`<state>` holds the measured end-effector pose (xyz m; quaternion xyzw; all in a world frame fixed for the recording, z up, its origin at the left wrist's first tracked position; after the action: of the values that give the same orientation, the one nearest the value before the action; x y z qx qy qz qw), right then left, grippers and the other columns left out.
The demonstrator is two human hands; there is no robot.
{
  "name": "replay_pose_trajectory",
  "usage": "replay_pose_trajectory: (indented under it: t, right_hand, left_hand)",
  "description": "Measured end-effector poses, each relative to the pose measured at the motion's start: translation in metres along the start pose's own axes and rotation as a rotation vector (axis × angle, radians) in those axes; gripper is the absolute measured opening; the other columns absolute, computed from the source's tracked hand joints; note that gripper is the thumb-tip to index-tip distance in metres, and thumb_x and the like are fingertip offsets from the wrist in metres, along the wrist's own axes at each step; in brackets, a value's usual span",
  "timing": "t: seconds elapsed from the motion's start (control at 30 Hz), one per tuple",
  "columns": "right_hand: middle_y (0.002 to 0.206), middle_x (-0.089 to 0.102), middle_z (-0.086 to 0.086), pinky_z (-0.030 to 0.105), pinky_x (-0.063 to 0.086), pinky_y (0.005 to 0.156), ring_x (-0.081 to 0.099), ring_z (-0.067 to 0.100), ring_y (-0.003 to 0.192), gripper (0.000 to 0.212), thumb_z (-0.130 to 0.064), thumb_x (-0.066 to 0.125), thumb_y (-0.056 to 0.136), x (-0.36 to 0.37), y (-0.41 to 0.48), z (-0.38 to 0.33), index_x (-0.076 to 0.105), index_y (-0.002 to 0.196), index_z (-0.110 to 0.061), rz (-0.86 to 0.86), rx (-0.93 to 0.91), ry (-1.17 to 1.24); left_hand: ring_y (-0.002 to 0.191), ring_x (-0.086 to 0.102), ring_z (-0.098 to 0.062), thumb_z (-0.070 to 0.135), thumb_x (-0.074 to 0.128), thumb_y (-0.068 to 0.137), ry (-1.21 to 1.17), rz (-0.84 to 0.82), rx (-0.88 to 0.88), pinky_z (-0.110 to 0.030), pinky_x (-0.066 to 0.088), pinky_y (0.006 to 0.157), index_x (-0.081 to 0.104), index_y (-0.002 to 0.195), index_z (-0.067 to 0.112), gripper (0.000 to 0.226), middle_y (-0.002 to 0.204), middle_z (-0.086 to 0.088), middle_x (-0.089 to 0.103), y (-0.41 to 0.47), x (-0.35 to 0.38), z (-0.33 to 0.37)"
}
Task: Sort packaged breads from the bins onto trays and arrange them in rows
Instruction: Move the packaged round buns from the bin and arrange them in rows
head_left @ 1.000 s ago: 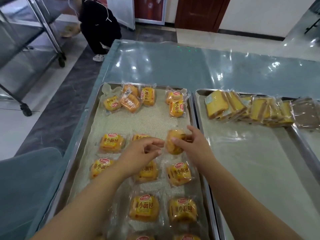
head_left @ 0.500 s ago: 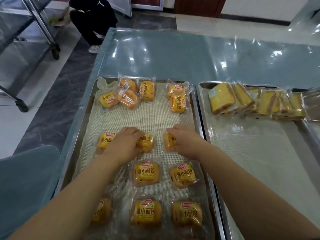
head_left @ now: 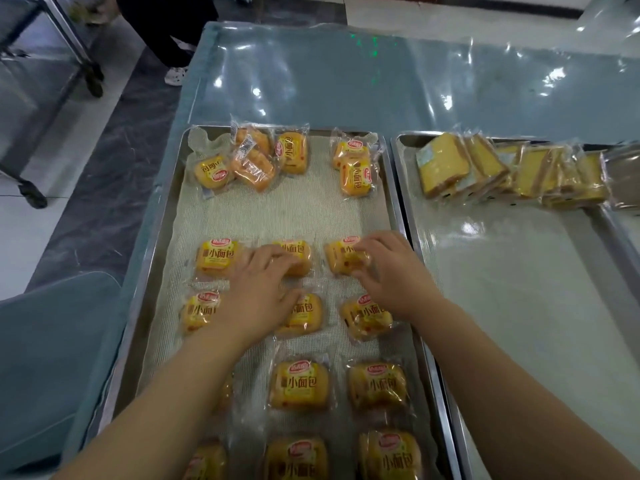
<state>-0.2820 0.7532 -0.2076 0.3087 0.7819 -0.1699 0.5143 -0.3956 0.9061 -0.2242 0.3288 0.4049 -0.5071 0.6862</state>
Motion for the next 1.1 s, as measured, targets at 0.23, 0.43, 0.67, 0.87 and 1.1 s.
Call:
replay_pose_trajectory:
  t: [0.23,0.43,0.67,0.87,1.1]
  right_hand:
    - [0.136,0.044,-0.005,0.038,0.035,0.109,0.030,0.016,0.129,0.055,-0.030,0.066,0.083,0.015,-0.056,-0.002,0.049,0.135,-0.022,-0.271,0.025,-0.035]
    - [0.146,0.035,-0.008,0.040,0.027,0.113,0.021,0.016,0.137,0.065,-0.039,0.065,0.084,0.024,-0.057,0.002,0.037,0.143,-0.030,-0.435,0.118,-0.123]
    - [0.140,0.040,-0.008,0.039,0.032,0.109,0.027,0.015,0.132,0.069,-0.045,0.071,0.079,0.020,-0.048,0.001,0.041,0.139,-0.031,-0.483,0.185,-0.068]
    - [0.127,0.056,-0.005,0.035,0.046,0.095,0.053,0.015,0.113,0.051,-0.044,0.066,0.085,-0.004,-0.004,0.001,0.051,0.131,-0.028,-0.409,0.243,0.020]
    - [0.122,0.058,-0.002,0.036,0.049,0.090,0.056,0.018,0.108,0.050,-0.041,0.064,0.087,-0.023,0.073,0.032,0.049,0.130,-0.022,-0.186,0.416,0.040]
  left_hand:
    - [0.127,0.029,-0.015,0.060,0.058,0.080,0.060,-0.256,-0.017,-0.036,0.028,0.109,0.035,0.143,0.031,0.073,0.140,0.010,0.037,-0.034,0.020,0.009]
    - [0.130,0.024,-0.012,0.033,0.060,0.089,0.071,-0.289,-0.028,-0.027,0.022,0.107,0.032,0.144,0.030,0.062,0.145,0.011,0.034,-0.035,0.021,0.009]
    - [0.128,0.029,-0.008,0.034,0.061,0.088,-0.002,-0.324,0.010,-0.027,0.024,0.110,0.039,0.141,0.031,0.058,0.141,0.014,0.039,-0.035,0.013,0.007]
    - [0.119,0.048,-0.008,0.037,0.057,0.091,-0.028,-0.250,0.008,-0.024,0.037,0.098,0.054,0.129,0.029,0.039,0.132,0.011,0.052,-0.004,-0.015,0.000]
    - [0.107,0.052,-0.008,0.031,0.062,0.089,-0.102,-0.123,-0.109,-0.024,0.042,0.089,0.055,0.125,0.028,0.037,0.125,0.009,0.054,0.071,-0.041,-0.034]
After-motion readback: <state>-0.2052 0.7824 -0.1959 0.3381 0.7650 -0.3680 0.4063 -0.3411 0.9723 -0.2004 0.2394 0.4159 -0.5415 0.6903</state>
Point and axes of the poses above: each hand's wrist, its own y-axis towards the middle knuckle, its own x-axis out of the palm, z = x × y, the point moved 7 cm from there along y, towards the middle knuckle
